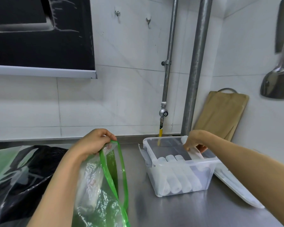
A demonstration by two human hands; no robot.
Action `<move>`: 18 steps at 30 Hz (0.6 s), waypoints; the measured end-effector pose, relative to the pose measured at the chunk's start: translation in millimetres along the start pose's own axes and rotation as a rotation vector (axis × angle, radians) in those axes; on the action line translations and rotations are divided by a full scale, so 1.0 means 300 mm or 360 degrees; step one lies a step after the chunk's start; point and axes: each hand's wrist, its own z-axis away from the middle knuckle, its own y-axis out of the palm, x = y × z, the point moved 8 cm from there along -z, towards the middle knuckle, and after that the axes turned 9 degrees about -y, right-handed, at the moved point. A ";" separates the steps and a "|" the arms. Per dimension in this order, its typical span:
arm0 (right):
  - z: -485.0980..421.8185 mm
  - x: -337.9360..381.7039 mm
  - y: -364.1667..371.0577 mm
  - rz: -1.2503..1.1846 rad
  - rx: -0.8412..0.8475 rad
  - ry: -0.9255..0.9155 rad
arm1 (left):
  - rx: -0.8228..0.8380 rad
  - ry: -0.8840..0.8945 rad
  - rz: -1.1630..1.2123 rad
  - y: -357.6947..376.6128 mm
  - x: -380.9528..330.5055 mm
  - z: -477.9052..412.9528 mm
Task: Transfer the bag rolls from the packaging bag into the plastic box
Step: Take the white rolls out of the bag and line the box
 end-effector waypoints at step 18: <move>-0.046 0.026 0.081 0.0663 -0.0112 -0.0181 | -0.0007 -0.0021 0.0014 0.000 0.002 0.009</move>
